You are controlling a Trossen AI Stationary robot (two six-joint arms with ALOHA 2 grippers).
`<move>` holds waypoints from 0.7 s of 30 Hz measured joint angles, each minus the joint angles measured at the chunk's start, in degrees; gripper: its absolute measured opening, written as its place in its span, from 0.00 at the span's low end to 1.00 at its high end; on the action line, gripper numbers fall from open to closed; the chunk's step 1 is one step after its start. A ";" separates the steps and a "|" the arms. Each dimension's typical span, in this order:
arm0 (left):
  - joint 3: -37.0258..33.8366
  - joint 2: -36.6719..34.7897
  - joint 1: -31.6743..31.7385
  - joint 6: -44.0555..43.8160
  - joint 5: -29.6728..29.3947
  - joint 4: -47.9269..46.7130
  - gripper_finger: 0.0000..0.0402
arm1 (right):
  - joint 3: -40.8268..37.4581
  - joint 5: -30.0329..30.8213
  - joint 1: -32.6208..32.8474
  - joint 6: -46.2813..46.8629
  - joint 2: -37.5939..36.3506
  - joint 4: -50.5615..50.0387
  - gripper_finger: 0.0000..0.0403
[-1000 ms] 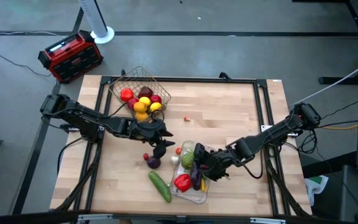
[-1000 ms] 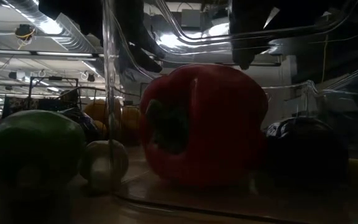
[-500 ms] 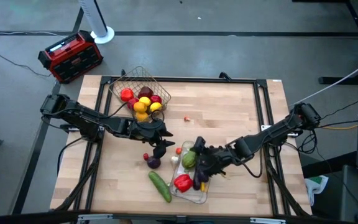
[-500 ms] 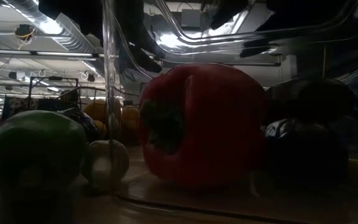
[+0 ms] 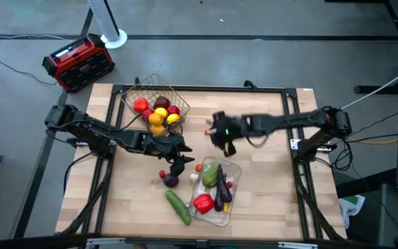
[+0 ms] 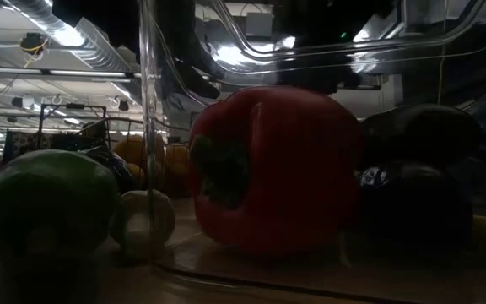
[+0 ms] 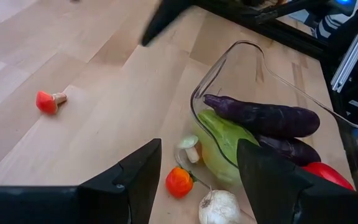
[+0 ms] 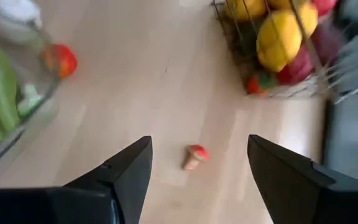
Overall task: Sort produce into baskets
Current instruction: Put the orange mushroom into the transparent bin
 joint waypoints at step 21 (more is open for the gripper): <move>0.00 0.02 0.00 0.05 -1.61 -1.25 0.51 | 0.00 -15.80 -14.14 9.63 16.64 13.09 0.64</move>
